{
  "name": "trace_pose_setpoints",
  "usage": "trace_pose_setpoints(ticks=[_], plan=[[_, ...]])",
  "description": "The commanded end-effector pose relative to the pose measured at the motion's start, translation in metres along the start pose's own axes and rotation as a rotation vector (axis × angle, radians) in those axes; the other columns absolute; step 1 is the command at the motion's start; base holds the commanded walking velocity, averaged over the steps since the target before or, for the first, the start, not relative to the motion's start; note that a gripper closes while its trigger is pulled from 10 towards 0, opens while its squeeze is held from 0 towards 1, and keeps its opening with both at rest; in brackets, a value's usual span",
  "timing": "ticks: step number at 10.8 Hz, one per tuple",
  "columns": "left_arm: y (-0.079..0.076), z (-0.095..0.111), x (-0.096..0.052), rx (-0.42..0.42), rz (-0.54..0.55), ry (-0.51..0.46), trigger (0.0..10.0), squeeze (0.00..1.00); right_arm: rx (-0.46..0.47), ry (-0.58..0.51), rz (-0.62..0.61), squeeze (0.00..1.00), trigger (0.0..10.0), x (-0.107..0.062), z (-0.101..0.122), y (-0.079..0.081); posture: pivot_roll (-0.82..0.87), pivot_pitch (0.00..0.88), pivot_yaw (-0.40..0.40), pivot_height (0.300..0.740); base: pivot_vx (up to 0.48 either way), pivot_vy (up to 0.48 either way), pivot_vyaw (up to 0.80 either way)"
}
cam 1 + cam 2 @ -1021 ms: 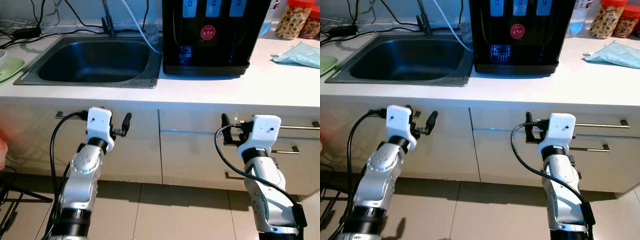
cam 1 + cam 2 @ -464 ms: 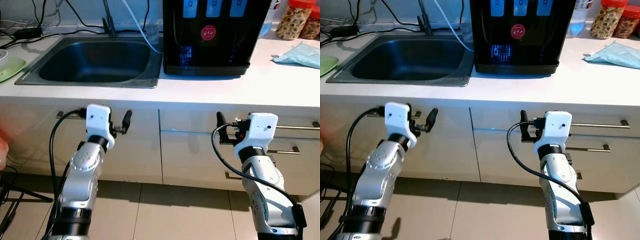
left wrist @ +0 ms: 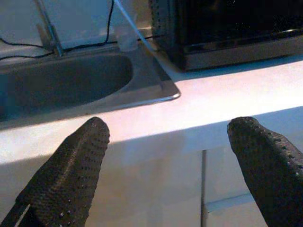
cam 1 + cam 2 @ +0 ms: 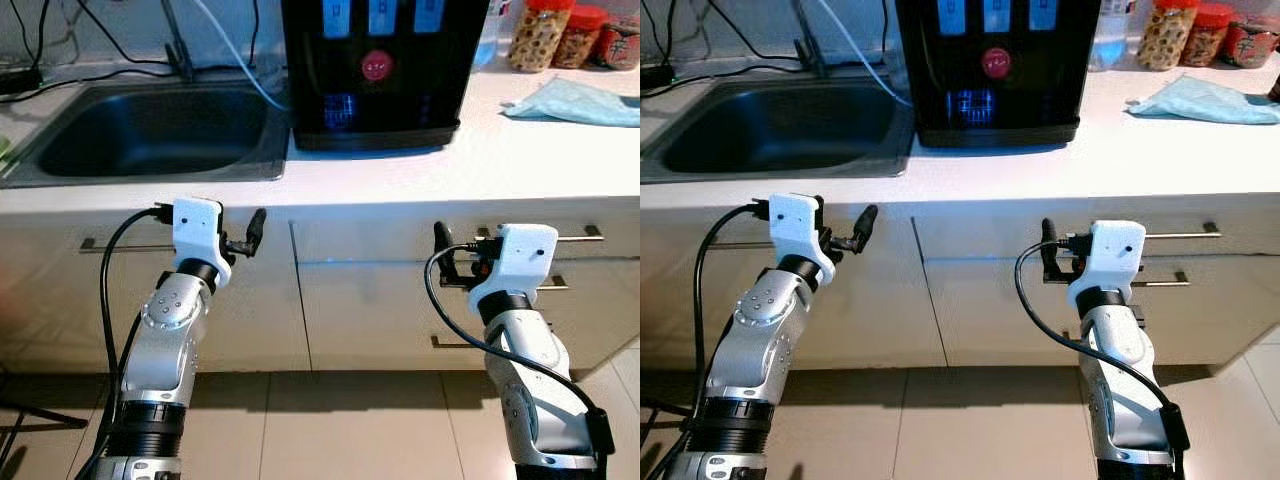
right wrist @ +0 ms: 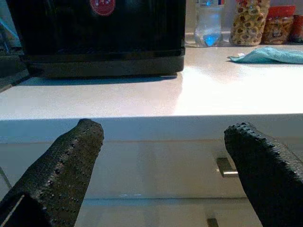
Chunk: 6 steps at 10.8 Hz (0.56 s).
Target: Kitchen organization
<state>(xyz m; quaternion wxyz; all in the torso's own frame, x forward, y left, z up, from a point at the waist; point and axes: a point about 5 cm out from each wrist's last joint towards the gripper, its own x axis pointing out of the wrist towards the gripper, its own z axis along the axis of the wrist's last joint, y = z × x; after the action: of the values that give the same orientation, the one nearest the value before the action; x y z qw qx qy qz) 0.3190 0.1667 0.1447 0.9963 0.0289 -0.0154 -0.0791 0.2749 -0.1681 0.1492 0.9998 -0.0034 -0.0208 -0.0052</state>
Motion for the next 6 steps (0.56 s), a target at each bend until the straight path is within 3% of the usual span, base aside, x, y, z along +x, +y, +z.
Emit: trace_pose_setpoints(ticks=[1, 6], plan=[[0.007, 0.0061, 0.0029, 0.0, 0.024, -0.011, 10.0, 0.0, 0.009, -0.015, 0.019, 0.0, 10.0, 0.0011, 0.0056, 0.0035, -0.01, 0.0, 0.094, 0.74, 0.0, 0.368, 0.0], [0.0084, 0.0005, 0.004, -0.007, 0.029, 0.008, 10.0, 0.0, 0.013, -0.02, 0.023, 0.0, 10.0, 0.001, 0.007, 0.0049, -0.02, 0.0, 0.093, 0.74, 0.0, 0.391, 0.0]])
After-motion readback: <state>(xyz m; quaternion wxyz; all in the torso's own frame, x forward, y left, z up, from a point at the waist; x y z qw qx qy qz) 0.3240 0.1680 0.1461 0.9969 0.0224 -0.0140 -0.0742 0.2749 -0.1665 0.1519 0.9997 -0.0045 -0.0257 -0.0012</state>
